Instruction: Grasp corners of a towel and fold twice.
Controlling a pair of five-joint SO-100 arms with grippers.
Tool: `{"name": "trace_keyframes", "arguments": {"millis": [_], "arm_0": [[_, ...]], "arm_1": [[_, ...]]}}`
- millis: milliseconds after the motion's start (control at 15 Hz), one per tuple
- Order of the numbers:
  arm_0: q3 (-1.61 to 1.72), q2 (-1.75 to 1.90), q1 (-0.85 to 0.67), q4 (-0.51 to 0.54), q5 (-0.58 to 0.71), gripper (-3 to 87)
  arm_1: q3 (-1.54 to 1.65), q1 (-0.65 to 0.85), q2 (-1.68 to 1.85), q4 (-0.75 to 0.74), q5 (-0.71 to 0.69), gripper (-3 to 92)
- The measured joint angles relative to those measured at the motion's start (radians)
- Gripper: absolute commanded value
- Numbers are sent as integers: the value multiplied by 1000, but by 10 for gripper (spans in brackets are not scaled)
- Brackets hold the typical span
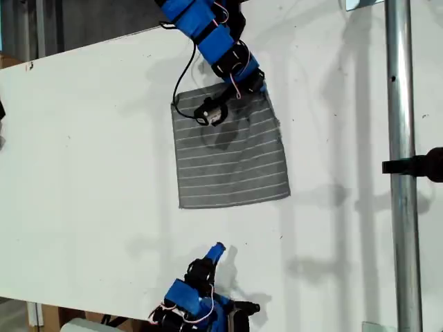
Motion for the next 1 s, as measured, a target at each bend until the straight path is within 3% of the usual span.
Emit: {"name": "trace_keyframes", "arguments": {"millis": [267, 400, 467, 533, 733, 1000], "arm_0": [[-718, -769, 49, 247, 66, -15], [-996, -1008, 74, 307, 97, 180], [-1108, -1094, 84, 319, 110, 286], [-1177, -1152, 95, 314, 129, 325], [-1221, -1167, 112, 293, 187, 338], [-1223, -1293, 110, 276, 166, 343]], "arm_1": [[0, 0, 3, 0, 0, -2], [0, 0, 5, 0, 0, -2], [0, 0, 5, 2, 0, -2], [0, 0, 5, 2, 0, -2], [0, 0, 8, 3, -2, -2], [2, 2, 34, 20, -9, -2]]}}
